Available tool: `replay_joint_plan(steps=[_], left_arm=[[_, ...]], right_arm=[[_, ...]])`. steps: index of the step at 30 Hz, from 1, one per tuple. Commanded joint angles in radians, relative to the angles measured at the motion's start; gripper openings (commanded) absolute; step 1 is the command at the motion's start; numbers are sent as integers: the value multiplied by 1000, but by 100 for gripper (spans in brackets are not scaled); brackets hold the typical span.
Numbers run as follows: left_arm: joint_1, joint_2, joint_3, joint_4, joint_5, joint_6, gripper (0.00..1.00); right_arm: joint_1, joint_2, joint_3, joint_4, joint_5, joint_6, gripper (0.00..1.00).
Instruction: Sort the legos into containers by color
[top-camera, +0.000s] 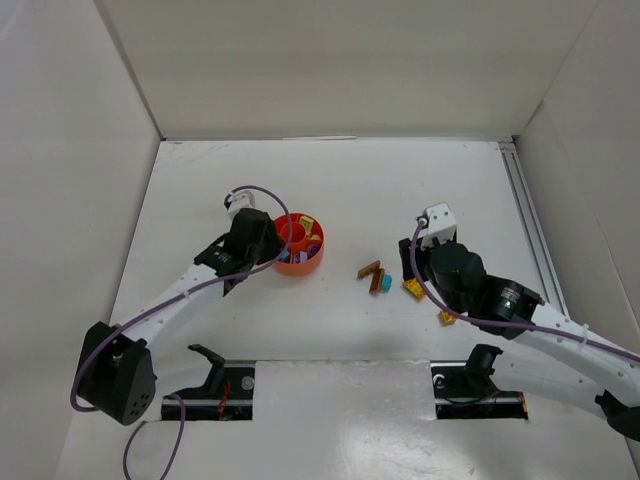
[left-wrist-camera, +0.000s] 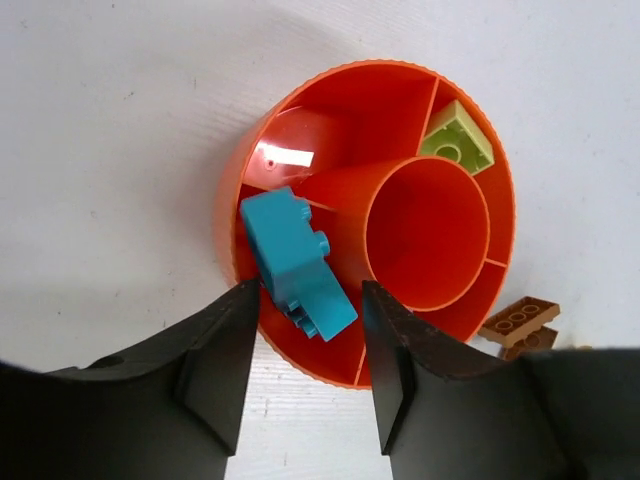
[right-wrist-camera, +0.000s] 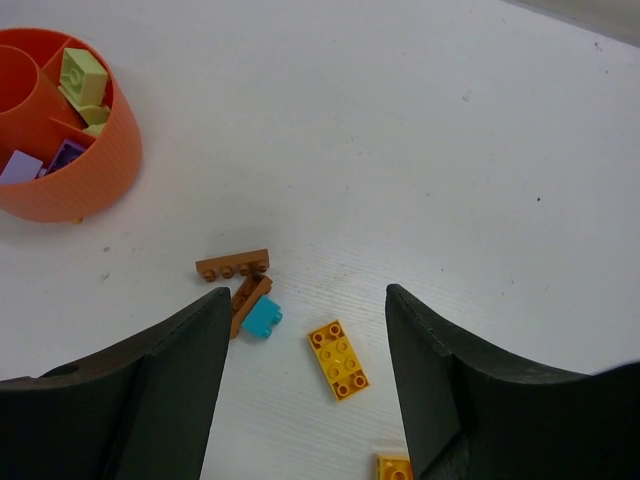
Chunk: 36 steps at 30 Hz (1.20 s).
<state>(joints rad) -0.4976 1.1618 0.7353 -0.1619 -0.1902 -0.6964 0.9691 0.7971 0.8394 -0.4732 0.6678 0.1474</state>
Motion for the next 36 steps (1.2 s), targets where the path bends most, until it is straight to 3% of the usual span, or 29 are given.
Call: replay_joint_plan(steps=[1,12,17,21,24,26,29,32,36], left_arm=[[-1,-45,-4,-50,-14,-6,43],[-1,-129,56,-59,21,58,61],[-1,-143,67,-59,21,69,56],[-28,-132,88,-6,107,107,55],[-183,-99,121,28,95,165,58],[-345,-62,147,44,54,195,59],[-523,62,213,77,66,244,59],[-643,223,298,90,118,302,57],[-706,389,397,84,156,339,54]], right_arm=[[-1,-12,-3,10,26,12,68],[-1,-53,-3,-19,16,23,68],[-1,-81,-13,-42,16,46,68],[-1,-101,-13,-94,32,92,68],[-1,-110,-13,-215,90,223,73],[-10,-110,-13,-319,130,300,80],[-20,-110,-3,-404,130,418,86],[-58,-131,6,-493,130,494,87],[-125,-199,17,-579,130,520,87]])
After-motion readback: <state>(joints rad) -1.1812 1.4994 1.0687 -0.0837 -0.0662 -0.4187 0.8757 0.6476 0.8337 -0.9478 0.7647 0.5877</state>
